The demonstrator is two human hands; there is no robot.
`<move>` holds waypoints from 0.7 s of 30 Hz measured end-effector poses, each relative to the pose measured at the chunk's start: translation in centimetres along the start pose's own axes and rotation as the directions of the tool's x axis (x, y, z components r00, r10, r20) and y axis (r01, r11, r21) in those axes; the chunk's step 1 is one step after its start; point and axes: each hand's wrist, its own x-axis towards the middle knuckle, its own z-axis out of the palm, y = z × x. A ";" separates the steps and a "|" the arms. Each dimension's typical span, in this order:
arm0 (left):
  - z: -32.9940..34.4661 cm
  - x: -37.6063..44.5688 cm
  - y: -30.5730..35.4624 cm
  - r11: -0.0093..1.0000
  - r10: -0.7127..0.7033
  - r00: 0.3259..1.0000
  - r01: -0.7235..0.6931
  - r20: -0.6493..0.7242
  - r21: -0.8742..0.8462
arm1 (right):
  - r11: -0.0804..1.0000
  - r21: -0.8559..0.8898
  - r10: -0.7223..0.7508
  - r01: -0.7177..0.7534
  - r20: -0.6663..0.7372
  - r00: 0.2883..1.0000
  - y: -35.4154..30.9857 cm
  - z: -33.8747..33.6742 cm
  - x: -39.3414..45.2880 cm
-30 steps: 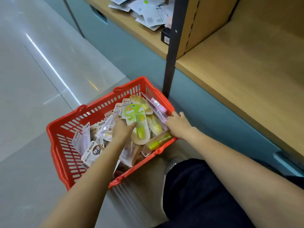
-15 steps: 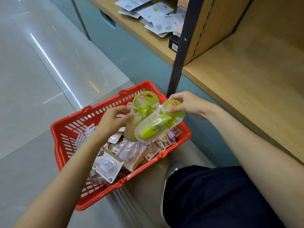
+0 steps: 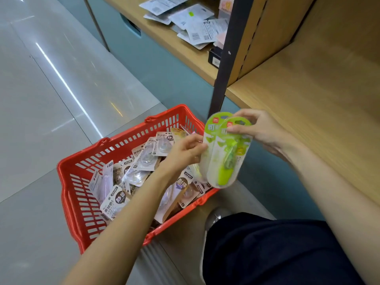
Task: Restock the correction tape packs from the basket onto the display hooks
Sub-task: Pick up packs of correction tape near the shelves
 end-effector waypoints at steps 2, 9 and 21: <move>-1.0 0.5 -0.5 0.999 -0.026 0.999 0.027 0.035 -0.024 | 0.986 -0.162 -0.046 0.047 0.011 0.999 -0.5 0.1 0.0; -4.9 9.4 -4.7 0.425 -0.136 0.894 0.442 -0.427 0.790 | 0.878 -0.463 -0.149 0.124 -0.016 0.989 -1.0 -2.0 -0.9; -5.3 9.0 -4.8 0.549 -0.277 0.858 0.511 -0.433 0.662 | 0.826 -0.551 -0.160 0.119 -0.026 0.987 1.6 -1.5 -0.7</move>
